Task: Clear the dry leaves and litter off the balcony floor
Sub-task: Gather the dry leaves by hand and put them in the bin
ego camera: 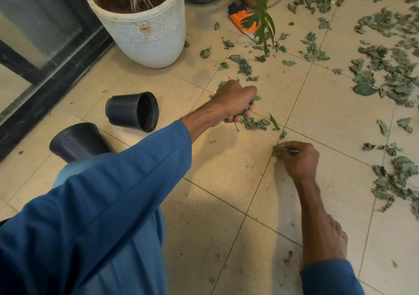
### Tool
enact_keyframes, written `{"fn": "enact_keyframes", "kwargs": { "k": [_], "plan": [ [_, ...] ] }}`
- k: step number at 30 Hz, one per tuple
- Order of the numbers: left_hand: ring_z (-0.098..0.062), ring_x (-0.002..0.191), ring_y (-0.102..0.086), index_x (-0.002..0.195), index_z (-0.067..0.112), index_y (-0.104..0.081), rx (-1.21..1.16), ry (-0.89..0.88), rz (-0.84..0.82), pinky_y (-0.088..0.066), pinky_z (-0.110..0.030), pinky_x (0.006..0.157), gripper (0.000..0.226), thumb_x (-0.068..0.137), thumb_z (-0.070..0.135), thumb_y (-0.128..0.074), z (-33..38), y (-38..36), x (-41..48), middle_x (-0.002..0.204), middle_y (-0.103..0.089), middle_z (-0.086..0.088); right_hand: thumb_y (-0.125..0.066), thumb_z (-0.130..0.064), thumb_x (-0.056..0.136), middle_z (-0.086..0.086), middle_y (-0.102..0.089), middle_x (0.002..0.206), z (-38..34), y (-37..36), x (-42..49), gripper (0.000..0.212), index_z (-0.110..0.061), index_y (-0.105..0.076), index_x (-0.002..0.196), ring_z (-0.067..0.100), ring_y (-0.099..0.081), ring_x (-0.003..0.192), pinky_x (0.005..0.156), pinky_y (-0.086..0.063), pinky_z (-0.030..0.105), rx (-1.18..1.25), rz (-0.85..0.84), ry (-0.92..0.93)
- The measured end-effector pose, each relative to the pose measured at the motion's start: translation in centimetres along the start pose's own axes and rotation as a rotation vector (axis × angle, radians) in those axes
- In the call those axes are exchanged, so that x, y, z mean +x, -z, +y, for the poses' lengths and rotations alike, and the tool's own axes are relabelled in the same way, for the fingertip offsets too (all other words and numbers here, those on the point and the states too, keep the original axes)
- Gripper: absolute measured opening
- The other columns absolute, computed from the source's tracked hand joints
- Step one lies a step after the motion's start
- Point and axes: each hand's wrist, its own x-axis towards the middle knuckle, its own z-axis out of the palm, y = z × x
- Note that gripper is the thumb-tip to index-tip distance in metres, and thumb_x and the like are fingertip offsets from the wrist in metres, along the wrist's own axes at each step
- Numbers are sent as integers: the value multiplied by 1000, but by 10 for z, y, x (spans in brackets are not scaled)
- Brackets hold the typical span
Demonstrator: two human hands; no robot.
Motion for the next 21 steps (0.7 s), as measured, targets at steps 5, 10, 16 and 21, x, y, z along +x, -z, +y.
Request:
{"fn": "enact_keyframes", "kwargs": {
  "k": [5, 10, 16, 21],
  "plan": [
    [-12, 37, -42, 70, 13, -63, 1, 0, -2, -28, -16, 37, 30, 94, 23, -49, -3, 3, -1, 55, -61, 2, -82, -6, 80, 4, -77, 94, -12, 8, 39, 15, -10, -80, 95, 16, -71, 75, 62, -51, 14, -3, 10, 4],
    [-12, 38, -42, 69, 13, -63, 14, 2, 5, -29, -16, 37, 31, 94, 24, -49, -4, 3, -1, 57, -61, 1, -81, -12, 83, 8, -75, 102, -10, -5, 42, 15, -15, -78, 98, 25, -70, 87, 77, -57, 35, -171, -53, 29],
    [-13, 38, -42, 69, 13, -64, 14, 5, 4, -29, -15, 38, 30, 93, 24, -50, -3, 2, -1, 58, -61, 1, -78, -11, 85, 3, -77, 93, -3, -5, 18, 16, -15, -80, 100, 22, -71, 84, 73, -54, 29, -195, 31, 53],
    [-13, 37, -42, 69, 13, -63, 4, 7, -2, -28, -15, 38, 30, 94, 23, -49, -3, 3, 0, 56, -61, 2, -77, -3, 85, 3, -75, 90, -17, 2, 35, 12, -12, -79, 94, 16, -71, 77, 75, -60, 30, 0, -4, 114]
  ]
}}
